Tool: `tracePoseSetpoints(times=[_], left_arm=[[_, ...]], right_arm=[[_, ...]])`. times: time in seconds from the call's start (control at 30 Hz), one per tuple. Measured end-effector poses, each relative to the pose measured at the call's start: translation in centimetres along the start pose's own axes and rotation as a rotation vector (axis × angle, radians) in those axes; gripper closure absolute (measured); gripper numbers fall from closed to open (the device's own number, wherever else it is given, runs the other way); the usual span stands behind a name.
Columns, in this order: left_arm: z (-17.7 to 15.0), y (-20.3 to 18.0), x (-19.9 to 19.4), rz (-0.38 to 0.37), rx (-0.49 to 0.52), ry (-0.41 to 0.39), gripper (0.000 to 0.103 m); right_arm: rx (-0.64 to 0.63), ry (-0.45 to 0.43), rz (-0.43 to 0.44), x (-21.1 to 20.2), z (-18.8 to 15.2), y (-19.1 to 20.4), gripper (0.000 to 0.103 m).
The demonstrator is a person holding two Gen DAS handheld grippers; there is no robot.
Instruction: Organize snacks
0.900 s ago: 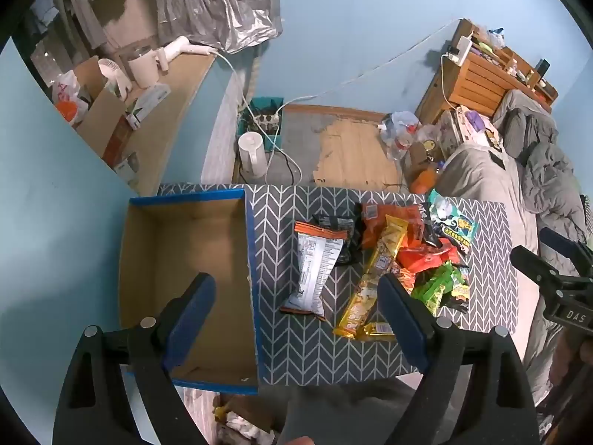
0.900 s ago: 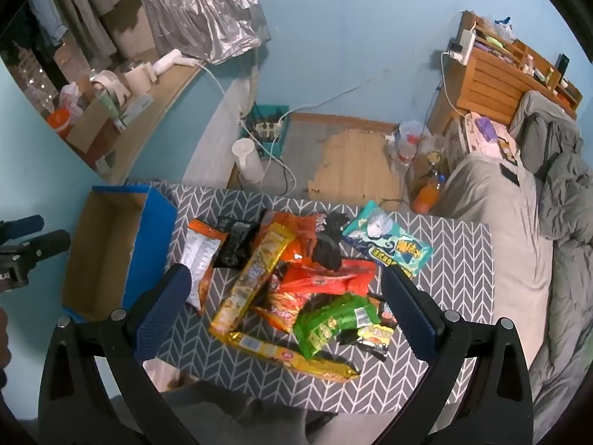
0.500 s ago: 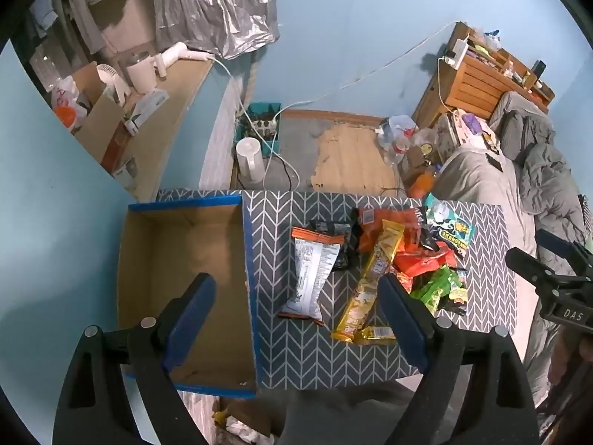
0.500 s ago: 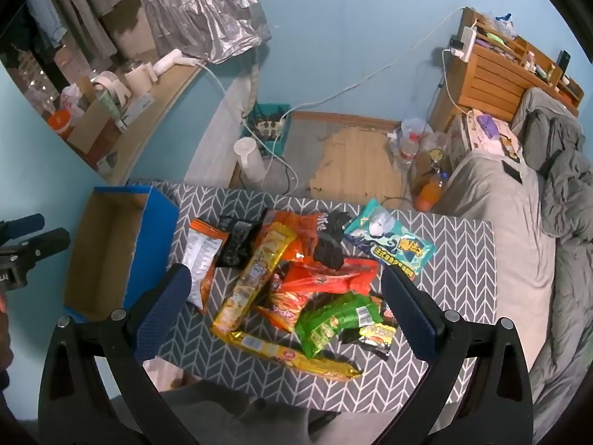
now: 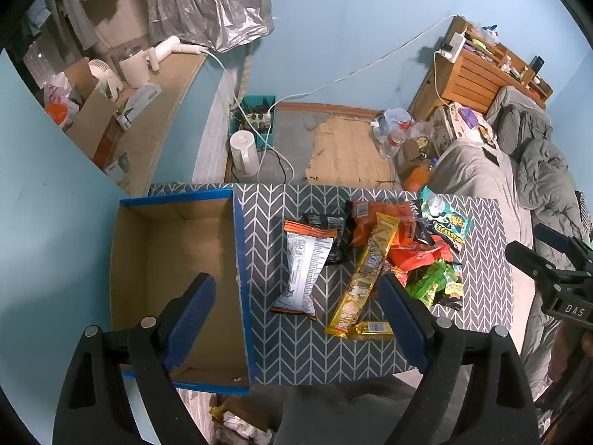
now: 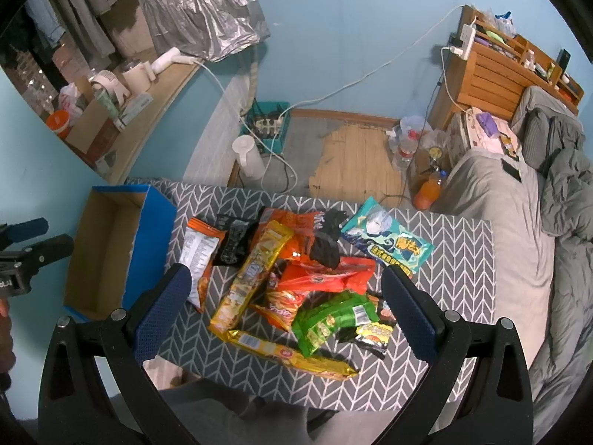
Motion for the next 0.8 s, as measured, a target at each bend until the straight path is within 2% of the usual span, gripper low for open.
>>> tracePoseSetpoints(times=[0.43,0.8], left_arm=[[0.27,-0.09,-0.23,0.004,-0.015,-0.012,0.013],[-0.13,-0.25,0.04,-0.013,-0.015,0.012,0.013]], right_arm=[[0.005,0.011,0.004,-0.03,-0.04,-0.36,0.003],[0.006,0.016,0.001,-0.15,0.01,-0.51,0.003]])
Point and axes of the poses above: each gripper's, at about its wrist camera, not at the fingertips, and x roughly the way its jaws point, y to its left, z to its top, the point moved 1 cm from there along x, roughly the way its jaws point, and after that the axes turned 3 degrees about -z, right-handed, at the moved point
